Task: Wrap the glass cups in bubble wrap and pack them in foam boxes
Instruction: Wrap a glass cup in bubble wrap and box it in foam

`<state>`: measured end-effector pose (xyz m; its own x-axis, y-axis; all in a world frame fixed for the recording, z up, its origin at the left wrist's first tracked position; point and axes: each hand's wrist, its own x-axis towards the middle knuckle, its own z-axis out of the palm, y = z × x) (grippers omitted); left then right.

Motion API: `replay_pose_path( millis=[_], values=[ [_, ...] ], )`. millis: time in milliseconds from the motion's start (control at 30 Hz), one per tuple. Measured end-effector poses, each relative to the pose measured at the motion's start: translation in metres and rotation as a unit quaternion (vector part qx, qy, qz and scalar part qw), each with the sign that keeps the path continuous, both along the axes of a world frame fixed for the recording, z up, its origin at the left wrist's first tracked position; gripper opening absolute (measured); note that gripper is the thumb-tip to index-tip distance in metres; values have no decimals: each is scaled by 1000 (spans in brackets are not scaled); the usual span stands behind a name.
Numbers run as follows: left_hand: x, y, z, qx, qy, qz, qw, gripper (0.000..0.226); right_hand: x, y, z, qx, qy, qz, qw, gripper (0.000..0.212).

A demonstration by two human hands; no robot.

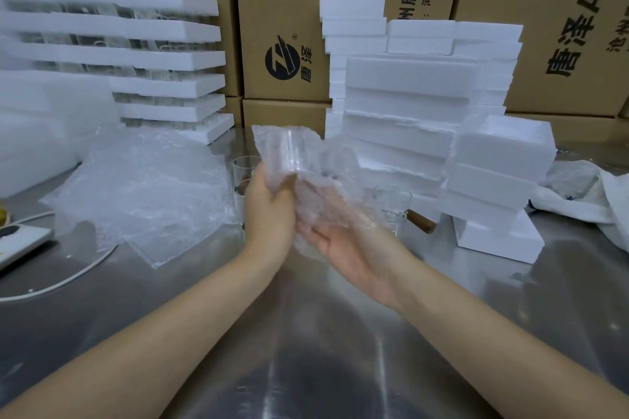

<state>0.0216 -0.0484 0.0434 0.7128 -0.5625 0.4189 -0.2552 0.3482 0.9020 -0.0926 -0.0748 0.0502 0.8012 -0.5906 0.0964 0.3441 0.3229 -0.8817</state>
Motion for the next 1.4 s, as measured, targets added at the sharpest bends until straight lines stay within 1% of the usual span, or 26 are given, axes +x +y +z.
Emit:
replay_pose_path(
  millis=[67, 133, 167, 233, 300, 333, 367, 400, 467, 500, 533, 600, 667, 700, 767, 833, 967, 1033, 1067, 1133, 1167, 1200, 1267, 1333, 1367, 1400],
  values=[
    [14, 1, 6, -3, 21, 41, 999, 17, -2, 3, 1, -40, 43, -17, 998, 33],
    [28, 3, 12, -2, 9, 57, 998, 19, -4, 1, -1, -128, 94, -142, 977, 38],
    [34, 3, 16, 5, 2, 59, 998, 24, -6, -2, -3, -154, 82, -218, 960, 41],
    [42, 5, 21, 22, -5, 31, 999, 30, -11, -10, 1, -131, 21, -328, 935, 42],
    [44, 10, 25, 36, -16, -45, 998, 39, -15, -24, 6, -110, -18, -385, 916, 37],
    [41, 13, 28, 41, -14, -94, 995, 48, -16, -27, 11, -119, -19, -384, 915, 30],
    [38, 14, 30, 57, -18, -135, 989, 53, -15, -30, 11, -138, -3, -353, 925, 20],
    [35, 15, 31, 81, -36, -160, 983, 51, -13, -30, 10, -151, 22, -297, 943, 12],
    [29, 12, 34, 158, -104, -160, 969, 24, -8, -25, 1, -193, 79, -180, 961, 43],
    [27, 8, 34, 190, -124, -149, 962, 22, -6, -22, -5, -197, 85, -147, 966, 58],
    [27, 6, 33, 221, -133, -142, 956, 25, -3, -19, -9, -179, 79, -126, 973, 66],
    [28, 6, 27, 238, -151, -122, 952, 22, -3, -18, -13, -152, 50, -112, 981, 63],
    [24, 11, 24, 200, -187, -94, 957, 13, -5, -20, -13, -177, 52, -135, 973, 57],
    [22, 12, 23, 184, -218, -72, 956, 15, -5, -21, -14, -185, 61, -152, 969, 59],
    [22, 13, 19, 189, -285, -24, 939, 25, -3, -18, -15, -185, 81, -178, 963, 71],
    [24, 12, 19, 188, -253, -50, 948, 34, -1, -15, -16, -192, 98, -201, 956, 83],
    [32, 13, 26, 139, -142, -143, 970, 43, 0, -21, -17, -170, 81, -226, 956, 68],
    [28, 15, 25, 117, -103, -215, 964, 43, -1, -24, -17, -172, 80, -224, 956, 70],
    [24, 16, 22, 119, -133, -240, 954, 43, -2, -24, -17, -179, 88, -224, 954, 72],
    [18, 17, 14, 134, -251, -246, 927, 44, -4, -22, -15, -194, 105, -233, 947, 74],
    [17, 17, 14, 129, -275, -242, 921, 45, -4, -21, -14, -190, 102, -233, 948, 74],
    [17, 17, 16, 112, -264, -231, 930, 47, -3, -21, -12, -173, 81, -220, 957, 75],
    [20, 16, 21, 47, -200, -156, 966, 44, -4, -19, -7, -101, 3, -189, 977, 77],
    [25, 12, 27, 20, -109, -78, 991, 37, -7, -19, 1, -26, -74, -161, 984, 71],
    [27, 11, 30, 40, -64, -80, 994, 38, -9, -20, 3, 0, -103, -140, 985, 66],
    [28, 10, 31, 72, -22, -118, 990, 42, -11, -21, 5, 25, -125, -118, 985, 60]
  ],
)
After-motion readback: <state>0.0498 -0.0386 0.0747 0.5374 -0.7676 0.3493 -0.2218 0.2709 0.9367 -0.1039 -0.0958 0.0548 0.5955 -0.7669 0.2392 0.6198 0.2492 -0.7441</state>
